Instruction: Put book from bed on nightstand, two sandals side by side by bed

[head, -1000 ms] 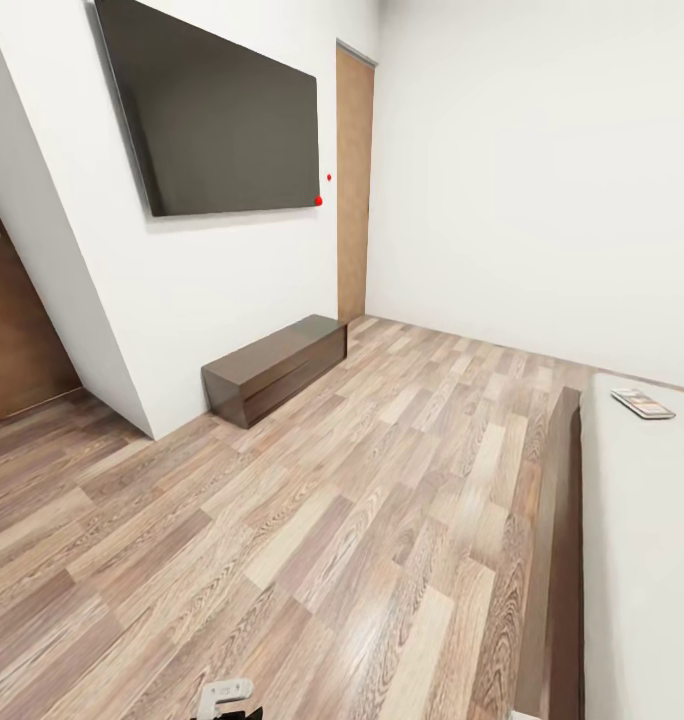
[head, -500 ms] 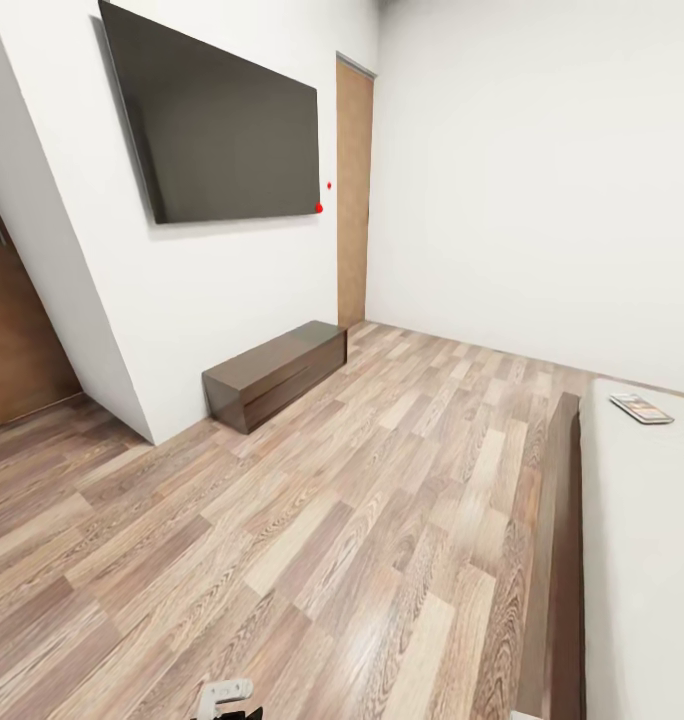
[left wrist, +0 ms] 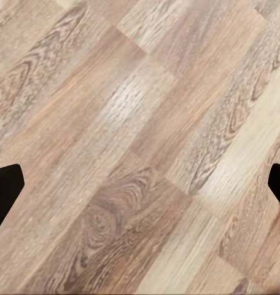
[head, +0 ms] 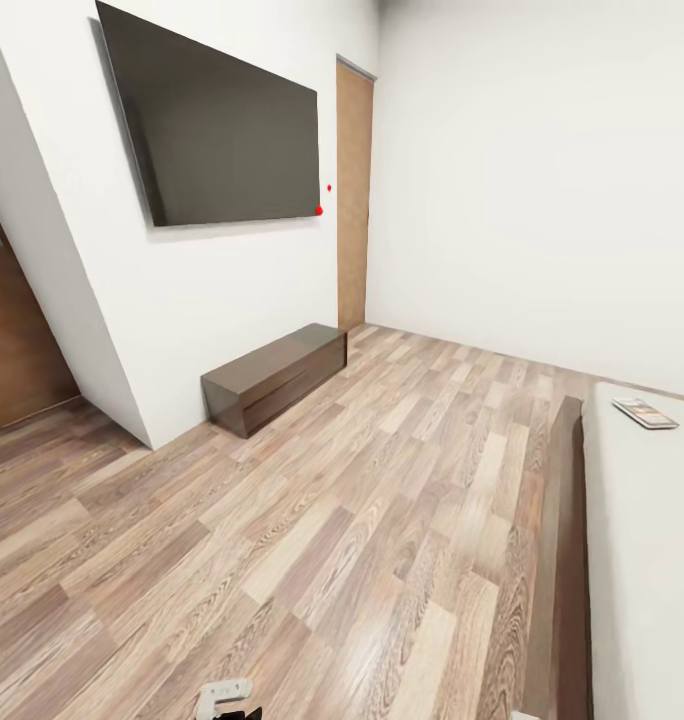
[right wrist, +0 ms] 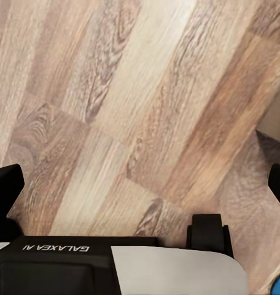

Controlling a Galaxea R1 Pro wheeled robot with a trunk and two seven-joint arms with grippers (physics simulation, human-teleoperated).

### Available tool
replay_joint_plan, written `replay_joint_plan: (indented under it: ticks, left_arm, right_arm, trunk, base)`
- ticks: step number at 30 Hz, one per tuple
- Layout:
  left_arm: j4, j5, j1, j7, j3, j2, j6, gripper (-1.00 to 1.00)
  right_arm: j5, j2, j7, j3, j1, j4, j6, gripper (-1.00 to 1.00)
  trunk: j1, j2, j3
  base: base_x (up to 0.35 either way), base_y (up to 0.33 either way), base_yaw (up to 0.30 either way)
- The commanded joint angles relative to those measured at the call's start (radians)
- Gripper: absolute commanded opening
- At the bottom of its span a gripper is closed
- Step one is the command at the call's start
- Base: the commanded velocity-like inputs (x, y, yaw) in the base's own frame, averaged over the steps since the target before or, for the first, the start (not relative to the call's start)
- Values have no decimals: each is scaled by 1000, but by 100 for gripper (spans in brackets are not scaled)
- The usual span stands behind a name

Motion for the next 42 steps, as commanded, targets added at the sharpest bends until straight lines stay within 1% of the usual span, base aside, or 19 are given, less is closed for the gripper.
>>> replay_joint_plan:
  ticks: [1,42]
  left_arm:
    - [0,-11,0,-2,9,0,-3,100]
    - [0,-12,0,-2,9,0,-2,100]
  right_arm:
    - [-9,0,3,-5,0,-2,9,100]
    - [-9,0,2,-5,0,-2,9,100]
  trunk:
    - [0,0,-1]
    - [0,0,-1]
  base:
    - [296,0,0]
    - [330,0,0]
